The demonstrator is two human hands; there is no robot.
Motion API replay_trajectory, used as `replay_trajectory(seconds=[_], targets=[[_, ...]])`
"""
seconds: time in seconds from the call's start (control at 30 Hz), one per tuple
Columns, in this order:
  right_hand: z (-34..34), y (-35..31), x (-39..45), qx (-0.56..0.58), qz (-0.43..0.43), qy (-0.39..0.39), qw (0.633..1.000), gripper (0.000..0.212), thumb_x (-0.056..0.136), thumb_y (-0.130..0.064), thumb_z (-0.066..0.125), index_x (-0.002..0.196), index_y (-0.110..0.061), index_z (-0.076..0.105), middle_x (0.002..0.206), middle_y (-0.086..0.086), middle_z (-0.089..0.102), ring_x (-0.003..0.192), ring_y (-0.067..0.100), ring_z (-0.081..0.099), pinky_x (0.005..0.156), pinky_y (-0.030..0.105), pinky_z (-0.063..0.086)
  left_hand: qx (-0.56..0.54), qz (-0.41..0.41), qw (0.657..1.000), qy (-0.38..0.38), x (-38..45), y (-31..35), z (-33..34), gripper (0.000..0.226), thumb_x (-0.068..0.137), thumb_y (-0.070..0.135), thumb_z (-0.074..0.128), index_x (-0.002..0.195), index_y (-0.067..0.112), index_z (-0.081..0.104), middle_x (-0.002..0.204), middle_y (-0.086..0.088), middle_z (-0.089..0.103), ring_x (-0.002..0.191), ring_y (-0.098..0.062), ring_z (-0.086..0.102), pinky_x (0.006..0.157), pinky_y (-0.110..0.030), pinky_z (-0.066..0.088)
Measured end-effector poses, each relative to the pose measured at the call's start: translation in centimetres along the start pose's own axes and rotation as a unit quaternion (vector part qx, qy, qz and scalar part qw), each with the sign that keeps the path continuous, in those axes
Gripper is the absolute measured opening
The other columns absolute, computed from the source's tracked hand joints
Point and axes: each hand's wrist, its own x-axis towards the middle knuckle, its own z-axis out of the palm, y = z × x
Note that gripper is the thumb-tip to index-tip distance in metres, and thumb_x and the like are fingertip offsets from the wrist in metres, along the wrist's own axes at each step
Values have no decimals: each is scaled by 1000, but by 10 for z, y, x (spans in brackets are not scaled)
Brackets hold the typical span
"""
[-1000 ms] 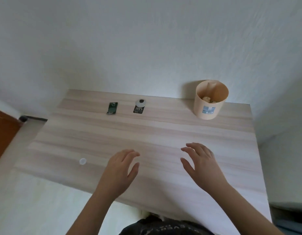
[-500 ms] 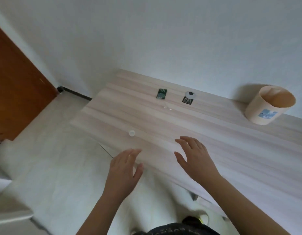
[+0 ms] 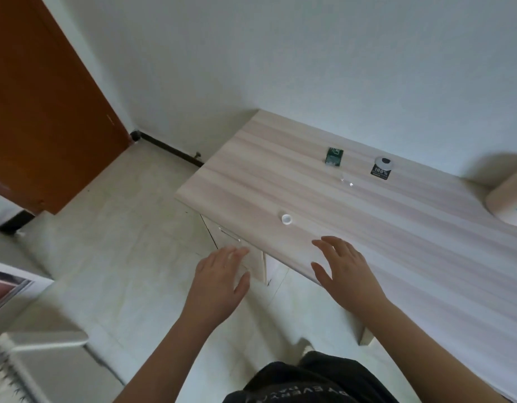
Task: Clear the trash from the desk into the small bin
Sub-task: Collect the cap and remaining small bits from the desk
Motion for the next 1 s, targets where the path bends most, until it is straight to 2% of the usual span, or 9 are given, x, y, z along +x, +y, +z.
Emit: replay_trajectory(seconds=[0.2, 0.43, 0.7, 0.83, 1.0], targets=[[2, 23, 40, 3, 43, 26, 999, 44, 90, -34, 57, 130, -18, 48, 131, 7, 53, 117, 29, 52, 95, 44, 44, 1, 42, 999, -19, 56, 1, 13, 44, 90, 41, 40, 133, 31, 39, 129, 2, 51, 121, -18, 46, 99, -39, 38], [1, 36, 97, 25, 84, 20, 996, 46, 91, -33, 56, 132, -16, 46, 134, 9, 49, 119, 31, 49, 97, 45, 43, 46, 89, 990, -94, 121, 4, 28, 45, 90, 40, 40, 134, 29, 36, 131, 0, 48, 120, -21, 45, 96, -39, 38], [-5, 46, 139, 63, 144, 17, 987, 49, 92, -36, 52, 136, -18, 41, 139, 7, 43, 124, 28, 44, 102, 42, 39, 46, 149, 980, -125, 196, 8, 48, 48, 88, 37, 44, 134, 25, 37, 131, -1, 48, 116, -22, 46, 93, -39, 37], [2, 42, 148, 89, 191, 19, 977, 49, 92, -36, 51, 137, -18, 40, 140, 6, 43, 124, 27, 45, 103, 42, 39, 38, 164, 969, -181, 223, 2, 76, 51, 88, 36, 44, 137, 26, 32, 135, -1, 44, 121, -23, 42, 98, -39, 35], [10, 43, 167, 88, 260, 33, 961, 50, 92, -35, 54, 137, -19, 39, 139, 5, 43, 124, 26, 44, 103, 41, 38, 80, 226, 940, -243, 264, -20, 109, 53, 87, 37, 46, 136, 23, 31, 135, -5, 42, 117, -28, 44, 91, -43, 38]])
